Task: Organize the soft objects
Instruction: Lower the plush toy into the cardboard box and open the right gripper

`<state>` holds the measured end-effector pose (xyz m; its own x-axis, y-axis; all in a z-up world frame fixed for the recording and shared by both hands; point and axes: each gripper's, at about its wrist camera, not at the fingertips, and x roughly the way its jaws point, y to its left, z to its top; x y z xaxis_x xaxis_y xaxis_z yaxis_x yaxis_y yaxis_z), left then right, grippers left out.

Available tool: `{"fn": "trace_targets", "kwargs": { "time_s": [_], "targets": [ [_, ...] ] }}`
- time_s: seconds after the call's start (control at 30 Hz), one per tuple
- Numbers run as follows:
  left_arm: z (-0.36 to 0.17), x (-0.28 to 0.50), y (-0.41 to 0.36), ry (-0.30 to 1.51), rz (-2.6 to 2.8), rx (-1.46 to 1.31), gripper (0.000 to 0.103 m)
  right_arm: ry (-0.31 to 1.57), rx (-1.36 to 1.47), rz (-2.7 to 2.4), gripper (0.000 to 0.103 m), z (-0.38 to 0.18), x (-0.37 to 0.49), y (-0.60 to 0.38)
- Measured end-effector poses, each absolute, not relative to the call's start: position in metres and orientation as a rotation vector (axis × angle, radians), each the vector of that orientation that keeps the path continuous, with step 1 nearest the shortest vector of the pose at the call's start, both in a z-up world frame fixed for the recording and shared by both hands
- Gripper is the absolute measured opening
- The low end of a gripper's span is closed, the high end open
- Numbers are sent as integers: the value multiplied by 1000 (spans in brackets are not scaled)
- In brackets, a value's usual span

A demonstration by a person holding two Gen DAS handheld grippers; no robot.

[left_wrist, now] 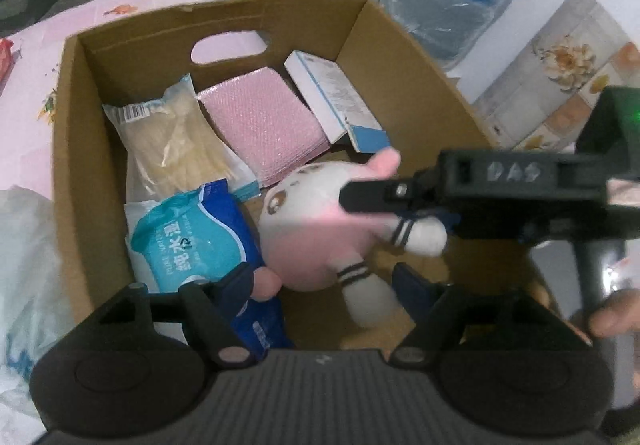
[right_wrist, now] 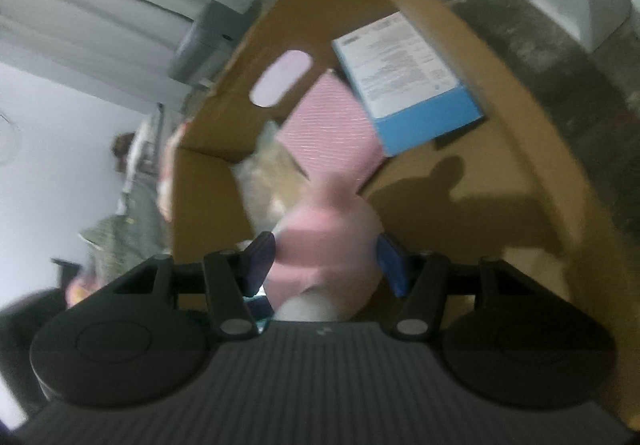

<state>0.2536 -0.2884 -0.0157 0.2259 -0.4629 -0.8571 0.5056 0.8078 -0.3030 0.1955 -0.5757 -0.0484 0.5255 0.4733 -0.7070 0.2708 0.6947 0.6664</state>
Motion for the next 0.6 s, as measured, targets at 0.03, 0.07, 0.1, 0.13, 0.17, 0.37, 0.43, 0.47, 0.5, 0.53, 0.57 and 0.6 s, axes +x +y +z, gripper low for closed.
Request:
{"fn": "trace_targets", "kwargs": {
  "time_s": [0.03, 0.07, 0.1, 0.13, 0.17, 0.37, 0.43, 0.47, 0.5, 0.53, 0.57, 0.6],
  "targets": [
    [-10, 252, -286, 1154, -672, 50, 78, 1052, 801, 136, 60, -46, 194, -573],
    [-4, 248, -281, 1138, -677, 59, 78, 1061, 763, 125, 64, -43, 194, -569],
    [1, 245, -276, 1121, -678, 69, 78, 1066, 726, 116, 66, -40, 192, -567],
    [6, 240, -270, 1105, -679, 75, 78, 1064, 690, 112, 69, -36, 190, -566],
    [11, 238, -265, 1093, -677, 78, 78, 1059, 659, 110, 72, -32, 188, -563],
    [29, 222, -216, 1051, -640, 16, 78, 1046, 517, 120, 81, -7, 179, -553],
    [35, 217, -199, 1040, -626, -19, 78, 1055, 478, 120, 85, -5, 182, -549],
    [38, 214, -189, 1033, -618, -40, 78, 1056, 446, 118, 87, -5, 185, -545],
    [40, 211, -181, 1026, -611, -57, 78, 1060, 409, 119, 89, -5, 189, -541],
    [43, 208, -171, 1018, -602, -73, 78, 1073, 368, 122, 92, -8, 194, -536],
    [45, 204, -161, 1009, -590, -86, 79, 1083, 341, 119, 96, -12, 198, -532],
    [47, 200, -151, 998, -578, -102, 79, 1101, 304, 116, 97, -16, 203, -527]
  ]
}}
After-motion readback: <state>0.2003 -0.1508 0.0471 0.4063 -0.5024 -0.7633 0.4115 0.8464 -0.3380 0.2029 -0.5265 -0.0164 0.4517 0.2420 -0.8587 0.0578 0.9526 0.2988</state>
